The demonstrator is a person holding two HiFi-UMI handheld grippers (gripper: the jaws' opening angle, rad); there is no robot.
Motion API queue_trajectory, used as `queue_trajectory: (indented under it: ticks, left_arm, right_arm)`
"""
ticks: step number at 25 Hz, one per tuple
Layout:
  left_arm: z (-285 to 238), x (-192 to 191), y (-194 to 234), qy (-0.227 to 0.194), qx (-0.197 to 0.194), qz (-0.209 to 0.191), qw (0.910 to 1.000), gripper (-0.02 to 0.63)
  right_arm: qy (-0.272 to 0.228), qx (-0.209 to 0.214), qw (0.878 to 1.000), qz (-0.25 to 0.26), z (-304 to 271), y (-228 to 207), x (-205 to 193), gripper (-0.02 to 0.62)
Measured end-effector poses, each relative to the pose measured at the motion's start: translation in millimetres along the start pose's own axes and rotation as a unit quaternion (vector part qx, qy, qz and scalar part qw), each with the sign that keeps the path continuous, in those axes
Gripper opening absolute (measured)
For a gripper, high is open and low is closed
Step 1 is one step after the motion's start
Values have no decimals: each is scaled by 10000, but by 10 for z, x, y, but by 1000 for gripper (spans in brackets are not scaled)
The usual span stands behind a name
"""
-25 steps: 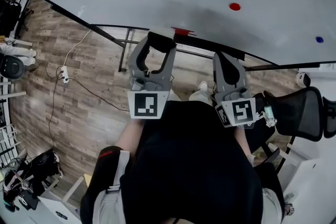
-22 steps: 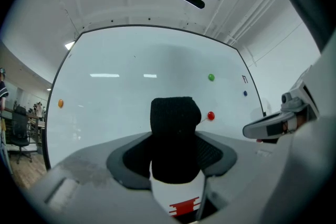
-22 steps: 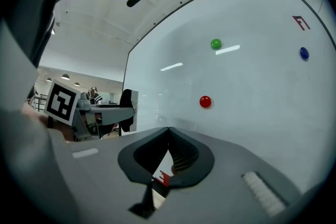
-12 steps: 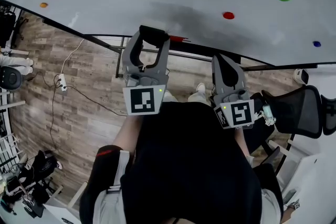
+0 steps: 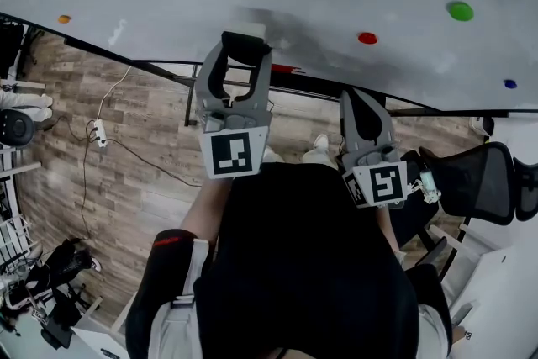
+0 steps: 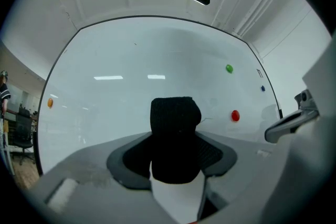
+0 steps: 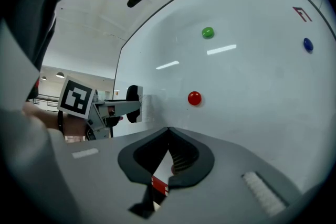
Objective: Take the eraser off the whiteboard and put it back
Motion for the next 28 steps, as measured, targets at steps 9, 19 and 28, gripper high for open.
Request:
queue_trajectory:
  ticks: [9,19,28]
  left_arm:
    - [-105,31,20,-28,138,-45,9999,230]
    - [-272,-13,25,8,296,-44,9996,231]
    - [-284,6,1,46,354,-68,9993,232]
  right_arm:
    - [44,-50,10000,-13,-16,-53,12,2]
    - [111,-28,9999,-53,-121,-127,-11,2]
    - [126,-44,9999,-70,-91,-169,-11,2]
Point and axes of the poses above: the fingertips, and each gripper's own axes: z backward along the fingers, y to its left, x out of its top, the point moved 9 cm from there along z, backward along the fingers, and after that the axes turned 7 degrees about y, right-handed, at the moved point
